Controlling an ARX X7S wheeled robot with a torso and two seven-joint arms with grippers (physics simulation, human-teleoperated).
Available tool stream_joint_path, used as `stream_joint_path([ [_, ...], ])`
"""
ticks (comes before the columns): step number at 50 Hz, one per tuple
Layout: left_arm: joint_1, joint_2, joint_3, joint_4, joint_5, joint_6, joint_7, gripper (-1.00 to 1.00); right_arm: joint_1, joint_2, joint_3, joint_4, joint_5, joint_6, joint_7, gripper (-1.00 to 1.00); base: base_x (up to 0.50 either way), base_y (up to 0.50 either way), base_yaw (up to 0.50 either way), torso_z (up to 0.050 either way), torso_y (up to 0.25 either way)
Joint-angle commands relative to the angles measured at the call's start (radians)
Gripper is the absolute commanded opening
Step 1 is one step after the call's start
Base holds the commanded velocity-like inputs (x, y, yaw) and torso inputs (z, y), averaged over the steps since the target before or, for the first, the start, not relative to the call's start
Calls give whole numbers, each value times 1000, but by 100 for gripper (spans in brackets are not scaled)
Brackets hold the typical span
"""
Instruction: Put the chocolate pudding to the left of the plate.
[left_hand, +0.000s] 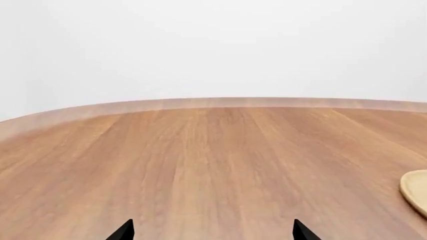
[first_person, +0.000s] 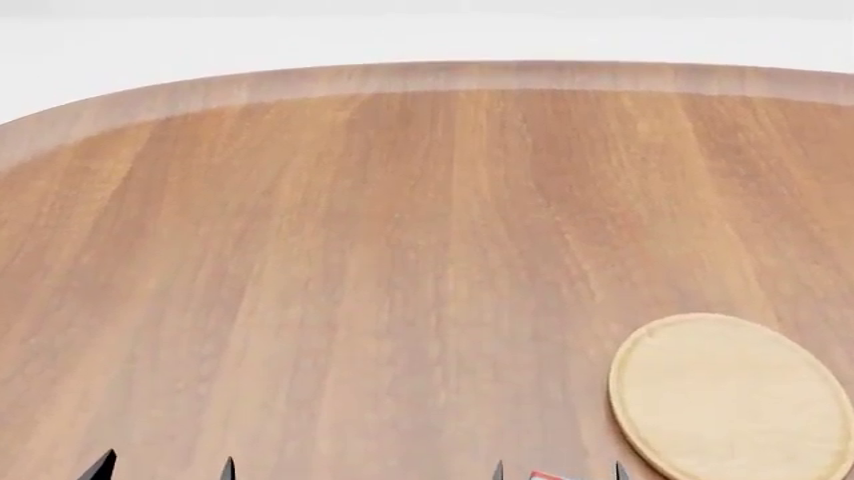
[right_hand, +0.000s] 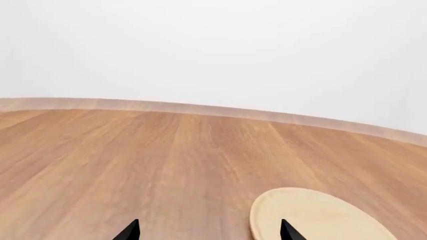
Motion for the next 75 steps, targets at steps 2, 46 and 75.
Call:
stream_joint_path([
  [2, 0, -4, 4, 3, -5, 1, -6, 100, 2, 3, -4, 3, 4, -2, 4, 100, 104, 0, 0, 0, 0],
  [46, -1, -18, 24, 9, -13, 4, -20, 100, 8, 14, -23, 10, 13, -5, 17, 100, 107, 0, 0, 0, 0],
  [75, -7, -23, 34, -3, -19, 13, -28, 100, 13, 22, -31, 15, 17, -4, 28, 100, 107, 0, 0, 0, 0],
])
